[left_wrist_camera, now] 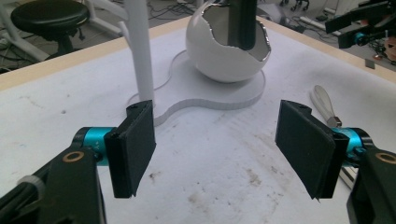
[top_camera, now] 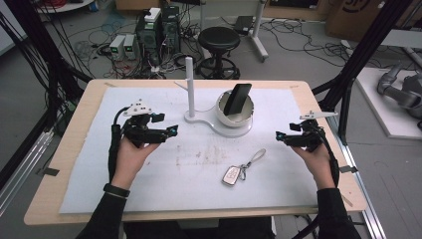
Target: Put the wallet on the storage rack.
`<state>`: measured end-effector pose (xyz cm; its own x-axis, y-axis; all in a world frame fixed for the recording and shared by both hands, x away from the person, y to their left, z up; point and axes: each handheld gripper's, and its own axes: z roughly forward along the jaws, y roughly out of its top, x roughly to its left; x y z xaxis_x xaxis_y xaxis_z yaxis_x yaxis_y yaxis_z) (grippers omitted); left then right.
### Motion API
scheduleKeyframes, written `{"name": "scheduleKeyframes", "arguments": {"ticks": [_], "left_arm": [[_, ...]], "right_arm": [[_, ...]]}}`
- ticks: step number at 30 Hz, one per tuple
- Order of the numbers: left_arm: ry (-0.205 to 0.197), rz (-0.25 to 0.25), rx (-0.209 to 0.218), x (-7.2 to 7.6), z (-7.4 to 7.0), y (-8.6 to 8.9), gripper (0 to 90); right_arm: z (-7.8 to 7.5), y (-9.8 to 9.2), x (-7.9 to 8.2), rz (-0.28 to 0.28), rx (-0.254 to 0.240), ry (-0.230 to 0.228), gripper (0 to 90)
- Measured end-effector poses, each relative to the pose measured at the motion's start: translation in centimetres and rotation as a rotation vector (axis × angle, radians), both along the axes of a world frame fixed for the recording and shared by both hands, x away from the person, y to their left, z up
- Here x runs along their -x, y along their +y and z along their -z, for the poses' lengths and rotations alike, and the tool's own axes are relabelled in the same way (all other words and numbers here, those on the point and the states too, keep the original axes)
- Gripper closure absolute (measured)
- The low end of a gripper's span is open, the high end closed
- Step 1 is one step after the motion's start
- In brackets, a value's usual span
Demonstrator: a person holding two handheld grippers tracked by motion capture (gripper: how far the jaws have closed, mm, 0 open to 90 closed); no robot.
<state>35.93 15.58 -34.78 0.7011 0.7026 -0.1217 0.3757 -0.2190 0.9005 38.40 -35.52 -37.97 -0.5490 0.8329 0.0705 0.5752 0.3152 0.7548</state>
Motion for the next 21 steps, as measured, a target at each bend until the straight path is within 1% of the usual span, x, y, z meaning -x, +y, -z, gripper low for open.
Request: {"name": "scheduleKeyframes", "arguments": {"ticks": [3,7,12,17,21], "left_arm": [[-0.002,-0.016,0.007,0.1,0.1,0.6,28.6],[-0.013,-0.028,0.017,0.2,-0.3,1.1,28.6],[-0.028,-0.034,0.026,0.3,-0.6,1.4,28.6],[-0.028,-0.035,0.03,0.2,-0.7,1.6,28.6],[-0.036,-0.031,0.032,0.2,-0.6,1.6,28.6]], "right_arm": [[0.1,0.1,-0.1,-0.006,0.004,0.0,25.1],[0.1,0.0,-0.1,-0.007,0.006,0.002,25.1],[0.0,-0.1,0.0,-0.005,-0.003,0.0,25.1],[0.0,0.0,0.1,-0.007,0.004,0.003,25.1],[-0.1,0.0,0.1,-0.004,0.0,-0.002,25.1]]}}
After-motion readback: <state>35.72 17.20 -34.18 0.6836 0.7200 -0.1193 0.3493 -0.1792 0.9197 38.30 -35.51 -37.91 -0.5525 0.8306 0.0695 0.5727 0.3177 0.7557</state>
